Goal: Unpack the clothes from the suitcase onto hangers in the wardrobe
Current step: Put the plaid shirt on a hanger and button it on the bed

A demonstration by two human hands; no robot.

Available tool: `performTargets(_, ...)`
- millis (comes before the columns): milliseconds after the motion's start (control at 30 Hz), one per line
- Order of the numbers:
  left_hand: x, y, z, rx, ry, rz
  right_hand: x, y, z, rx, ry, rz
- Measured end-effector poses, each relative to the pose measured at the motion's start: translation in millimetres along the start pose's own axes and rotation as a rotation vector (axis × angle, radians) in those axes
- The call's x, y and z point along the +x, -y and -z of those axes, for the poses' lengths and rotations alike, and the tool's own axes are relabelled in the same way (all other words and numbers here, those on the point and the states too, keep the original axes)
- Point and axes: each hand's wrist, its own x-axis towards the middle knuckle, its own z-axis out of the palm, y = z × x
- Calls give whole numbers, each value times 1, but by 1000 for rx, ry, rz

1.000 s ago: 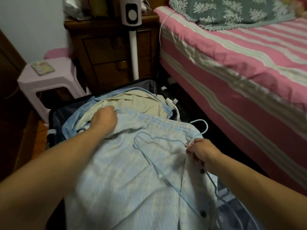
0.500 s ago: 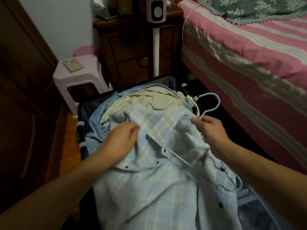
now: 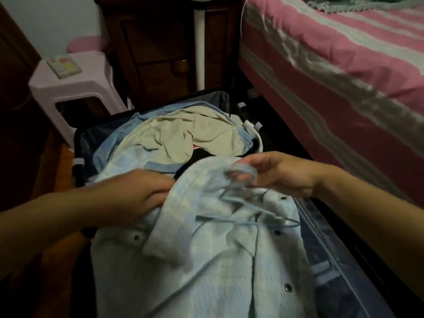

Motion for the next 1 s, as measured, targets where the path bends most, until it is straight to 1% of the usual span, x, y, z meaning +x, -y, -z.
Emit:
performTargets(67, -27, 0, -14, -35, 12, 60, 18, -26, 29, -388, -242, -205)
performTargets(100, -37, -4, -15, -43, -6, 85, 26, -38, 32, -520, -335, -312)
performTargets(133, -45, -10, -12, -34, -9, 103, 32, -51, 27, -558, -370, -374)
performTargets(200, -55, -25, 0, 18, 45, 150, 37, -73, 8, -586, -361, -342)
performTargets(233, -59, -33, 8, 59, 91, 172, 34, -77, -1, -647, -362, -296)
performTargets(300, -64, -44, 27, 138, 156, 192, 19, -67, -10, -833, -352, -225)
performTargets(333, -67, -50, 39, 155, 174, 212, 7, -53, -8, -867, -377, -212)
performTargets(367, -71, -58, 54, 168, 202, 244, -6, -39, -1, -826, -430, -218)
performTargets(433, -80, -76, 97, 156, 220, 326, -40, 5, 13, -712, -538, -249)
performTargets(467, -86, -86, 123, 152, 198, 341, -62, 30, 16, -710, -564, -268)
performTargets(500, -93, -97, 154, 183, 179, 333, -85, 56, 19, -726, -554, -285)
performTargets(533, -99, -104, 180, 228, 153, 286, -109, 84, 18, -733, -507, -308)
performTargets(567, -106, -112, 209, 300, 126, 243, -133, 115, 16, -751, -459, -299)
performTargets(600, -111, -121, 241, 322, 90, 225, -157, 152, 11, -767, -441, -274)
performTargets(633, -118, -138, 278, 313, 38, 195, -181, 192, 7, -762, -453, -233)
performTargets(667, -126, -156, 317, 277, -65, 167, -206, 237, 1, -742, -492, -195)
performTargets(700, -135, -178, 357, 257, -182, 140, -232, 282, -6, -723, -546, -155)
performTargets(733, -144, -196, 392, 253, -261, 128, -260, 328, -14, -727, -605, -129)
performTargets(833, -175, -250, 487, 299, -371, 115, -344, 440, -30, -840, -769, -56)
performTargets(933, -195, -300, 551, 344, -421, 77, -412, 516, -35, -1042, -1101, -30)
performTargets(1000, -194, -333, 581, 469, -500, 75, -442, 560, -42, -1166, -1303, -17)
